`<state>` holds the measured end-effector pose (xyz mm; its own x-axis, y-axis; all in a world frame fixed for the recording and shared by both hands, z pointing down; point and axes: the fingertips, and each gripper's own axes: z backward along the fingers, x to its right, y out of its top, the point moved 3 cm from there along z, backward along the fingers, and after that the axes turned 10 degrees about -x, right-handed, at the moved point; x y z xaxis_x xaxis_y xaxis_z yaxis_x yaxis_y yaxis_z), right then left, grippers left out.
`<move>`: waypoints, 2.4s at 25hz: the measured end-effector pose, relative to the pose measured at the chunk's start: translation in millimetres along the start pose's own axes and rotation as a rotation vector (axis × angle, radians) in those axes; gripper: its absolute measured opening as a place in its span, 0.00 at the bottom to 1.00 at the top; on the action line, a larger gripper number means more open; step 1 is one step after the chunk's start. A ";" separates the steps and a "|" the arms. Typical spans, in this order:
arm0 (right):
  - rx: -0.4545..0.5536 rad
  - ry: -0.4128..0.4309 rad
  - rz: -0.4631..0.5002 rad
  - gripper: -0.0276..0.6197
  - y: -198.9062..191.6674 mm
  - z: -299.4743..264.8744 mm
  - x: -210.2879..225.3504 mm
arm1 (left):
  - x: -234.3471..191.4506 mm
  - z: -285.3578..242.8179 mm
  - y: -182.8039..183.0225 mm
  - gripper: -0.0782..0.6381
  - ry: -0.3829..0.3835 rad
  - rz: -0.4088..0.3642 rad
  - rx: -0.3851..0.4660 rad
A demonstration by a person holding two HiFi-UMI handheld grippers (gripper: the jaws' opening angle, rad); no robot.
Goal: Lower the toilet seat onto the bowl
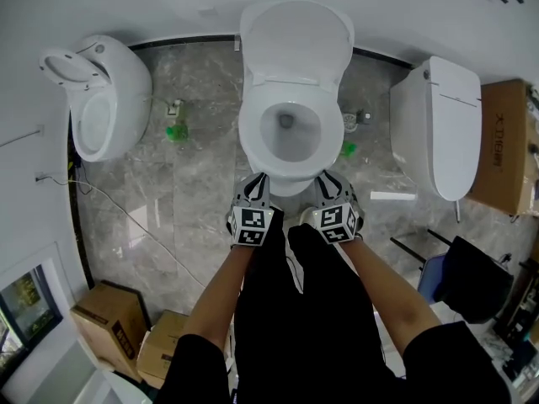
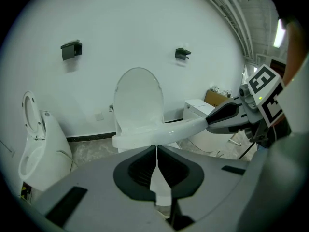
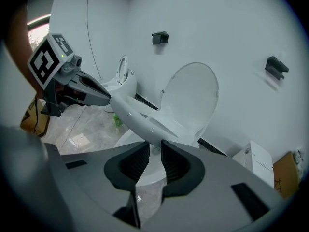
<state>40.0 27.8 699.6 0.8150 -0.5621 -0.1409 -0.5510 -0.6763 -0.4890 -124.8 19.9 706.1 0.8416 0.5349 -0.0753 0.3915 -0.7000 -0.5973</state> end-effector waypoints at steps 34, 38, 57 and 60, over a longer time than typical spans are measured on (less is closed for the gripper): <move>-0.174 0.085 0.066 0.18 -83.4 -55.8 -54.9 | 17.6 -48.9 -106.2 0.14 -0.089 0.015 -0.183; -0.196 0.118 0.075 0.18 -95.8 -64.9 -59.0 | 21.2 -58.8 -120.4 0.14 -0.094 0.022 -0.213; -0.136 0.184 0.050 0.15 -147.5 -121.6 -81.2 | 24.0 -113.9 -185.4 0.14 -0.138 -0.014 -0.299; -0.157 0.195 0.040 0.15 -154.7 -130.7 -83.6 | 25.0 -121.9 -194.6 0.14 -0.135 0.008 -0.314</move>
<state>33.6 117.1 899.5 0.7504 -0.6607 0.0184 -0.6157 -0.7089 -0.3441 -134.5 111.9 917.8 0.7966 0.5718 -0.1963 0.4980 -0.8047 -0.3230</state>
